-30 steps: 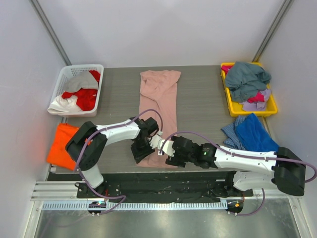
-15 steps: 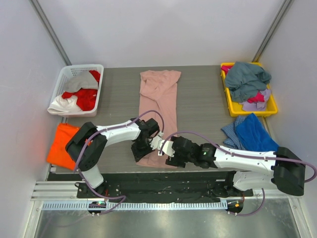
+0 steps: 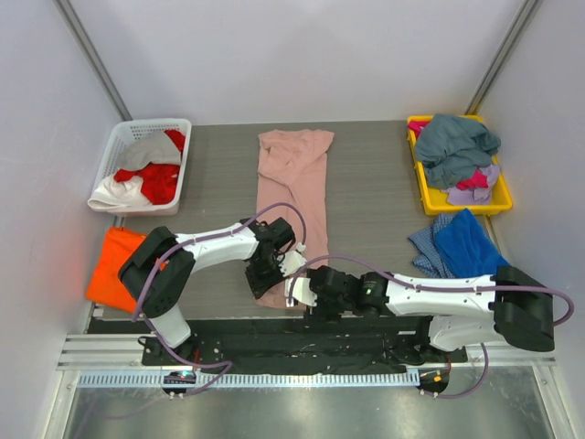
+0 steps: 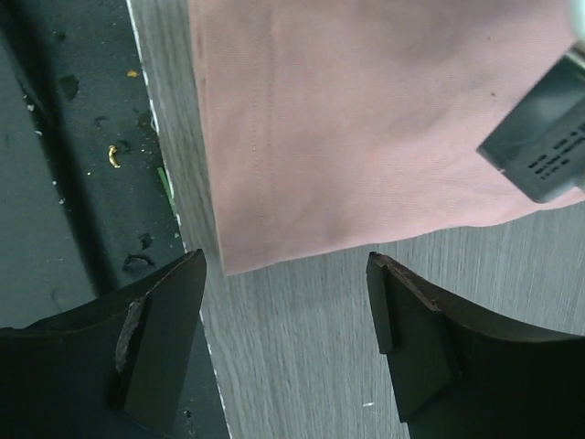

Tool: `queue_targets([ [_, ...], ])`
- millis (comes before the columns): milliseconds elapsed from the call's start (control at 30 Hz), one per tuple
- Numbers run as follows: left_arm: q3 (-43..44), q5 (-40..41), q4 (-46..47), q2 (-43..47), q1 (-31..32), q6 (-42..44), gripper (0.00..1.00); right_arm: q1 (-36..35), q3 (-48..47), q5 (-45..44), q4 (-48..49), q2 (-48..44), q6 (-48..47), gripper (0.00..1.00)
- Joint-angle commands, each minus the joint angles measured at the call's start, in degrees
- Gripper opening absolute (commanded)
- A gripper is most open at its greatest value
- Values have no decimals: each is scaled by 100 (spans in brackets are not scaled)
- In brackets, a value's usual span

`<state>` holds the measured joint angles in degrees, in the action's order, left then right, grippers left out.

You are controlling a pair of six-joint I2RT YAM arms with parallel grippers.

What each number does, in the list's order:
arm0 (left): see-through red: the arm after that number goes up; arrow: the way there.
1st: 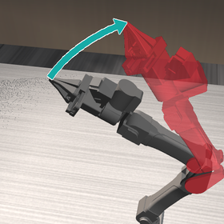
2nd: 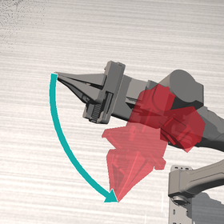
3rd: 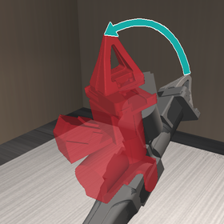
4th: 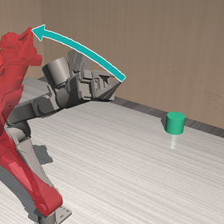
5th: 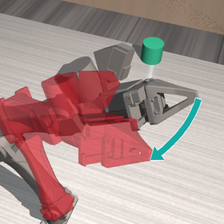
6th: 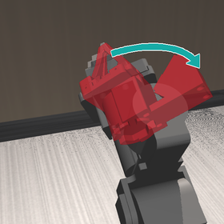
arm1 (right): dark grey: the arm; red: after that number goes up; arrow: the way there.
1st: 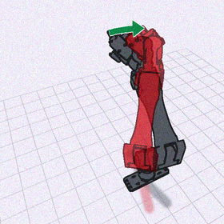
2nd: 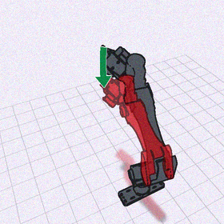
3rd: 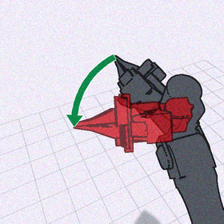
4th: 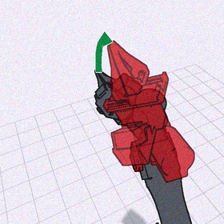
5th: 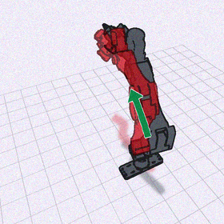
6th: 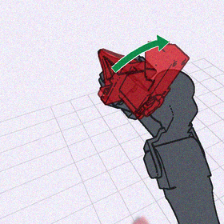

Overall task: Fold and stack the t-shirts
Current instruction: Grab the bottom of the folded rectangular tshirt with both arms

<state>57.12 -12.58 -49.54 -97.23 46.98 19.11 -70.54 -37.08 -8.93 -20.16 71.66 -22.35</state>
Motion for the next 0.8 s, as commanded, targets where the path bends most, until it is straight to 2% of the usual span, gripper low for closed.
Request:
queue_targets([
  [0, 106, -8, 296, 161, 30, 128, 0, -117, -194, 111, 12, 24, 38, 78],
  [767, -26, -25, 260, 398, 22, 233, 0, -179, -150, -136, 320, 419, -305, 71],
])
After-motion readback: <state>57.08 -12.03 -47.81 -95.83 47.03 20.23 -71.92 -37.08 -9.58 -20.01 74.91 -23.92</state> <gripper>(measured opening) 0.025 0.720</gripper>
